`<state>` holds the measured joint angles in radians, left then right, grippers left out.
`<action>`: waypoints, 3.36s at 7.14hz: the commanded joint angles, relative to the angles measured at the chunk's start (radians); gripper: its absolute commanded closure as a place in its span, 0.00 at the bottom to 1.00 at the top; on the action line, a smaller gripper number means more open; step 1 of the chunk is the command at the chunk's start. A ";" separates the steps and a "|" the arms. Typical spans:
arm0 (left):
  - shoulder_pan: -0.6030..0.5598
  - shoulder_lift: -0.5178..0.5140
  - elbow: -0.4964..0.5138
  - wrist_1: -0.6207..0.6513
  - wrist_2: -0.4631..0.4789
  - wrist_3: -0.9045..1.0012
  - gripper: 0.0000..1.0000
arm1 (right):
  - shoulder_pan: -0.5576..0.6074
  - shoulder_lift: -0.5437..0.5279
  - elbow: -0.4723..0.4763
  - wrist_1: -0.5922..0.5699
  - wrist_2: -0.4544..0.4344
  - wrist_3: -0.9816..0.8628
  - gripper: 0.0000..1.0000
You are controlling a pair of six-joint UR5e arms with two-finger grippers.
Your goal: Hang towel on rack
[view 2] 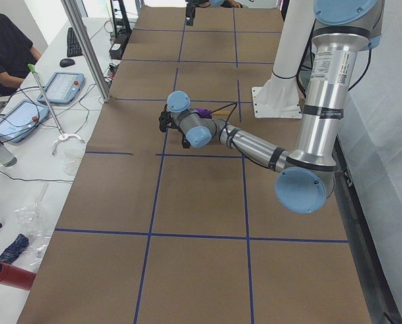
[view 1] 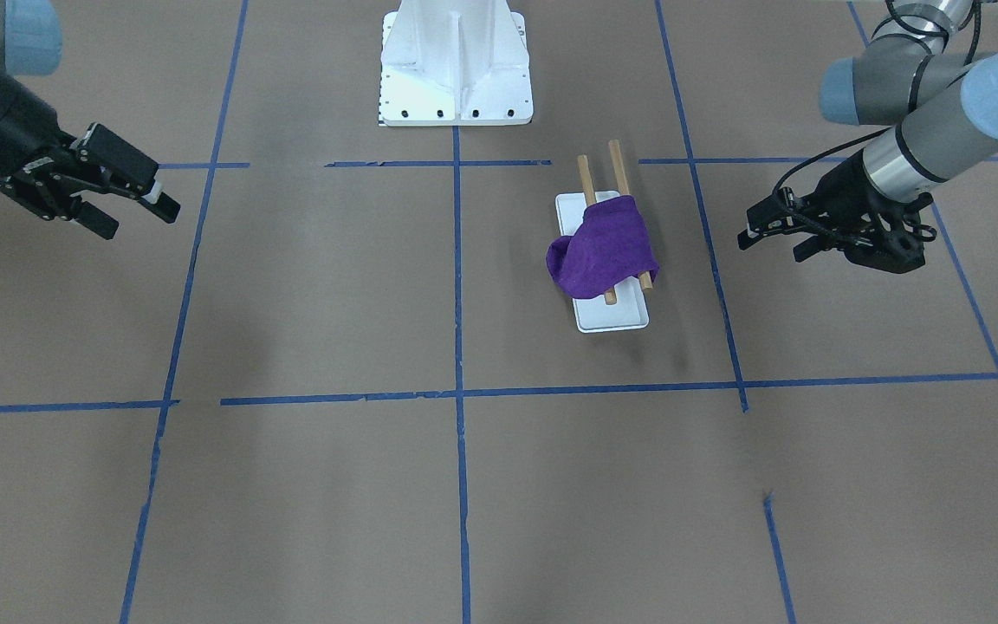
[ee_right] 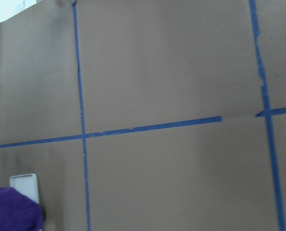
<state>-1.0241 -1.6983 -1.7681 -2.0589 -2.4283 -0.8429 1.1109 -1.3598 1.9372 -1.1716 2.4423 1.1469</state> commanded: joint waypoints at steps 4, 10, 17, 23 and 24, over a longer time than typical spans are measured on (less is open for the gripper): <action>-0.405 0.081 0.180 0.008 0.012 0.667 0.00 | 0.310 -0.209 -0.242 -0.283 -0.078 -0.941 0.00; -0.541 0.034 0.163 0.430 0.095 0.855 0.00 | 0.441 -0.179 -0.279 -0.465 -0.161 -1.247 0.00; -0.507 0.166 -0.053 0.428 0.075 0.849 0.00 | 0.441 -0.168 -0.320 -0.457 -0.169 -1.231 0.00; -0.496 0.066 0.086 0.439 0.072 0.863 0.00 | 0.443 -0.182 -0.337 -0.453 -0.167 -1.233 0.00; -0.495 0.075 0.154 0.357 0.075 0.866 0.00 | 0.441 -0.177 -0.337 -0.432 -0.169 -1.233 0.00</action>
<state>-1.5208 -1.6414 -1.6843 -1.5991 -2.3533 0.0213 1.5531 -1.5376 1.6014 -1.6203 2.2745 -0.0854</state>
